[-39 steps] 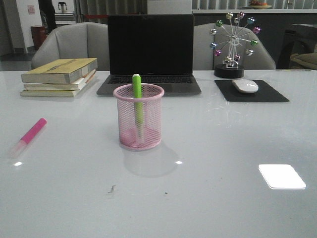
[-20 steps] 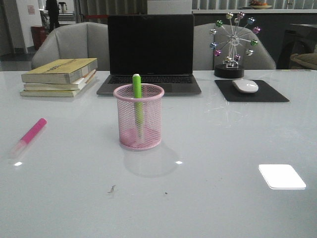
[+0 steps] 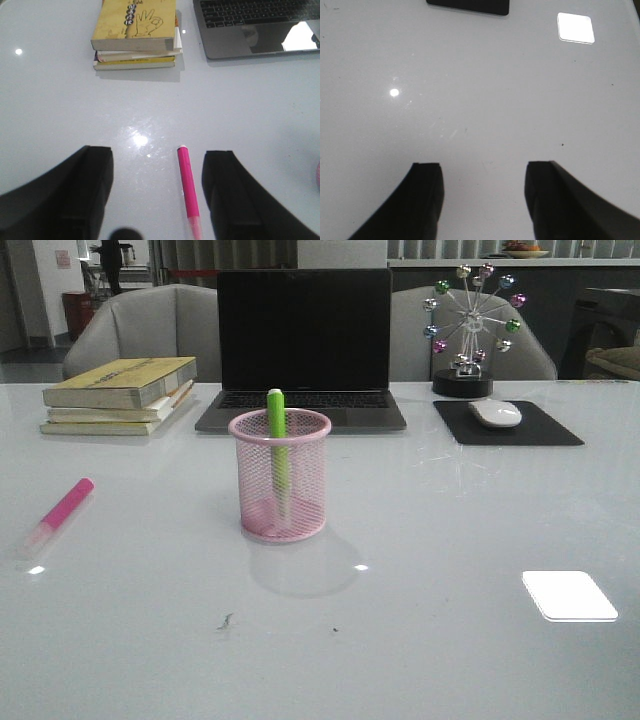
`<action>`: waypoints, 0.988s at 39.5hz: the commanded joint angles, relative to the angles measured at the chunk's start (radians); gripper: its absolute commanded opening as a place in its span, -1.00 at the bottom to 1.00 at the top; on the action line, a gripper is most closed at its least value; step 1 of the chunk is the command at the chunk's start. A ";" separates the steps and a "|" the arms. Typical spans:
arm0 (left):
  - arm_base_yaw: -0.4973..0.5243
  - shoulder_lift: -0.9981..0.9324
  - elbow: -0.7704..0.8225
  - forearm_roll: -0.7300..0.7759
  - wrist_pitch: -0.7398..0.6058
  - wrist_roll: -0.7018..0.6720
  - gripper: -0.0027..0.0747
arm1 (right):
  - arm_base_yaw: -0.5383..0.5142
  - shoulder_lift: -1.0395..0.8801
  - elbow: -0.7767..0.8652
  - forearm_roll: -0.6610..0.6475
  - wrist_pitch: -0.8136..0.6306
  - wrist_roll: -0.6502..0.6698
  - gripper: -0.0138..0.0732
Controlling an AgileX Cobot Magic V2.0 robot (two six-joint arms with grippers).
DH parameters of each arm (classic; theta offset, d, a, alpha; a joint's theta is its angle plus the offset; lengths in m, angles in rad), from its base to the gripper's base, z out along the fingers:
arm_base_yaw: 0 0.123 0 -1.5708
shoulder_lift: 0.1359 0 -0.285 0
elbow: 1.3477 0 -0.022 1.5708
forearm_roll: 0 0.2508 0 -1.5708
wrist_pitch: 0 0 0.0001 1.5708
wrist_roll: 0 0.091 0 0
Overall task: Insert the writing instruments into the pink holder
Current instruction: 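Withdraw the right gripper away from the holder, then lower the left gripper onto the pink marker and close on it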
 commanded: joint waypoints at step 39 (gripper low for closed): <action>-0.001 0.587 -0.480 -0.108 0.321 0.001 0.25 | -0.007 -0.004 -0.027 -0.021 -0.067 -0.001 0.42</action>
